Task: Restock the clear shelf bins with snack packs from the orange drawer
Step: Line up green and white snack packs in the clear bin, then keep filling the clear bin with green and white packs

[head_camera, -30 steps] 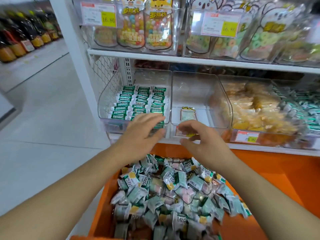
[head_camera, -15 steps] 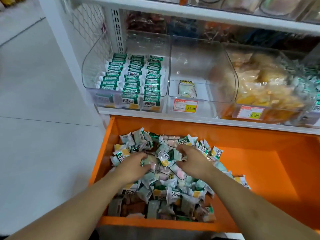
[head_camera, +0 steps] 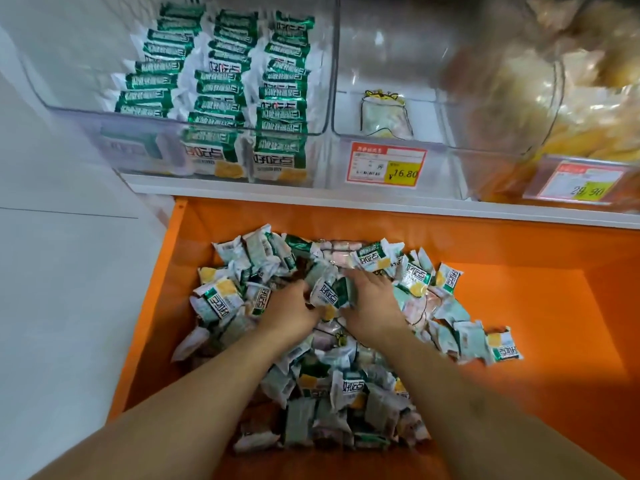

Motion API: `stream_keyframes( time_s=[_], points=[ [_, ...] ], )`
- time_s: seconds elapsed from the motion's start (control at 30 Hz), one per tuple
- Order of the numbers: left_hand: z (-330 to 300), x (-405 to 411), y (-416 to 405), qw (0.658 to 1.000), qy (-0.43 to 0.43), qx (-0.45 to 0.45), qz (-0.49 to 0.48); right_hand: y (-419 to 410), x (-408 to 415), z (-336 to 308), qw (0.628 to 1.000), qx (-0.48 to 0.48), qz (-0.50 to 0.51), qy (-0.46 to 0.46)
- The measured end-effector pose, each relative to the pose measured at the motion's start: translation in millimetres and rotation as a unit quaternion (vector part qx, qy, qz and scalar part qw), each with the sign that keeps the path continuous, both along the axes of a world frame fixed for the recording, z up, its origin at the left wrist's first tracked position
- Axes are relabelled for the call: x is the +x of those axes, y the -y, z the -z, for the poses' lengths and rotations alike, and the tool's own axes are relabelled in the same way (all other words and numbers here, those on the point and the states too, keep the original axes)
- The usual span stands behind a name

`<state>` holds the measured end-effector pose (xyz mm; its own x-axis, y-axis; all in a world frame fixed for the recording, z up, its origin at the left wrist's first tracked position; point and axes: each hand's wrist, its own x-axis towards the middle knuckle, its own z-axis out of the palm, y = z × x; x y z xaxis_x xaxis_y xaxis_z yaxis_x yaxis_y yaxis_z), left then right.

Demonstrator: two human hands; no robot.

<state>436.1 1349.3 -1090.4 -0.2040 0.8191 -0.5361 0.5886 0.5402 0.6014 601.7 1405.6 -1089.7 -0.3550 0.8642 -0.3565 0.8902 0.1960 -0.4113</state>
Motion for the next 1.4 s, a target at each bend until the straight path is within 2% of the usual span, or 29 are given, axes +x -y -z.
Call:
stream_keyframes(
  time_s=[0.1,0.2,0.27,0.4,0.43,0.5,0.67,0.77,0.87,1.0,1.13,1.23,1.3,1.4],
  points=[
    [-9,-5,0,0.998,0.034,-0.019,-0.047,-1,-2,-3,0.998,-0.025,0.044,-0.048],
    [-25,-15,4,0.988,0.095,-0.029,-0.119,-2,-4,-22,0.979,-0.1,0.126,-0.125],
    [-38,-21,10,0.976,0.146,-0.029,-0.158,-1,-3,-37,0.941,-0.167,0.204,-0.212],
    [-58,-27,22,0.938,0.258,-0.019,-0.229,6,-4,-60,0.816,-0.285,0.332,-0.378],
    [-62,-27,24,0.927,0.282,-0.016,-0.247,9,-5,-65,0.795,-0.296,0.339,-0.407],
    [-76,-25,30,0.909,0.321,-0.011,-0.265,18,-7,-79,0.779,-0.303,0.329,-0.44],
    [-104,-18,48,0.868,0.41,-0.017,-0.28,37,-4,-104,0.856,-0.238,0.251,-0.384],
    [-111,-13,57,0.876,0.404,-0.014,-0.263,46,1,-114,0.895,-0.203,0.21,-0.337],
    [-116,-6,61,0.872,0.394,0.001,-0.291,51,4,-117,0.927,-0.18,0.158,-0.289],
    [-109,-7,59,0.869,0.392,0.016,-0.303,48,8,-121,0.919,-0.201,0.171,-0.292],
    [-107,-8,58,0.887,0.346,0.023,-0.306,43,9,-124,0.863,-0.25,0.228,-0.375],
    [-99,-9,57,0.906,0.311,0.021,-0.286,45,9,-129,0.83,-0.27,0.28,-0.399],
    [-113,-5,62,0.898,0.327,0.017,-0.293,47,9,-126,0.835,-0.265,0.278,-0.395],
    [-114,-3,62,0.865,0.402,-0.002,-0.301,50,11,-118,0.879,-0.224,0.241,-0.346]
  ],
)
